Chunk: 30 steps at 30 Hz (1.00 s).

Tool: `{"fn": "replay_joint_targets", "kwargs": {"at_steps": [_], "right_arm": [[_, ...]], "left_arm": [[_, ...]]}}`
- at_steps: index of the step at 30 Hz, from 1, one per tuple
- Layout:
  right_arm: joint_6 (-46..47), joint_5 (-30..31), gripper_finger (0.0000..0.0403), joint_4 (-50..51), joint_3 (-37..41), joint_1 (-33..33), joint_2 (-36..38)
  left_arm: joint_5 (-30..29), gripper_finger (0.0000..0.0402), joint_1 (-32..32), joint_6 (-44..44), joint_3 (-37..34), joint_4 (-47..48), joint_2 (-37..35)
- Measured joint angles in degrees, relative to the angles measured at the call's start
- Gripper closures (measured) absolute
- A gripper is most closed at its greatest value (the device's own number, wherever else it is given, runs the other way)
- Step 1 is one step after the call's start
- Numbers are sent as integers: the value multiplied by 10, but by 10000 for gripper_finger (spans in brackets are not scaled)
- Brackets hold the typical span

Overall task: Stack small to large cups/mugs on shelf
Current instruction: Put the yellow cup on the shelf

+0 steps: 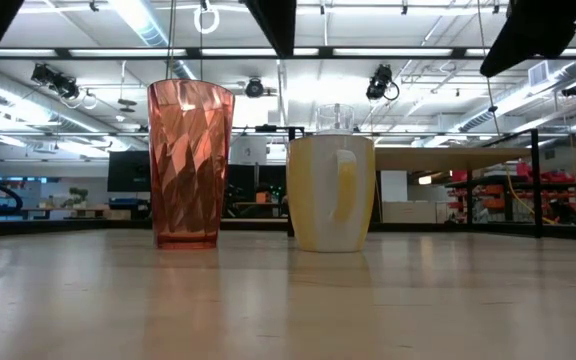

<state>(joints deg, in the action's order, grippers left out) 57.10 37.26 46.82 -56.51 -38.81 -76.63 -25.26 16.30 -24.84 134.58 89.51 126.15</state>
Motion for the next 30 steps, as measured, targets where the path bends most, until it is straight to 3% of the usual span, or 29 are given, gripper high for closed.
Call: {"fn": "replay_joint_targets", "kwargs": {"at_steps": [5, 13, 22, 30], "right_arm": [[3, 73, 383, -23, 0, -41, -47], [57, 136, 383, -83, 11, -107, -110], [3, 176, 375, -343, 125, -111, -166], [-182, 186, 343, -628, 191, -38, -202]], "left_arm": [[-10, 319, 21, 0, 0, -28, 9], [-67, 331, 80, -19, 0, -34, 10], [-122, 331, 161, -113, 0, 5, 10], [-188, 333, 239, -169, 0, 5, 10]]}}
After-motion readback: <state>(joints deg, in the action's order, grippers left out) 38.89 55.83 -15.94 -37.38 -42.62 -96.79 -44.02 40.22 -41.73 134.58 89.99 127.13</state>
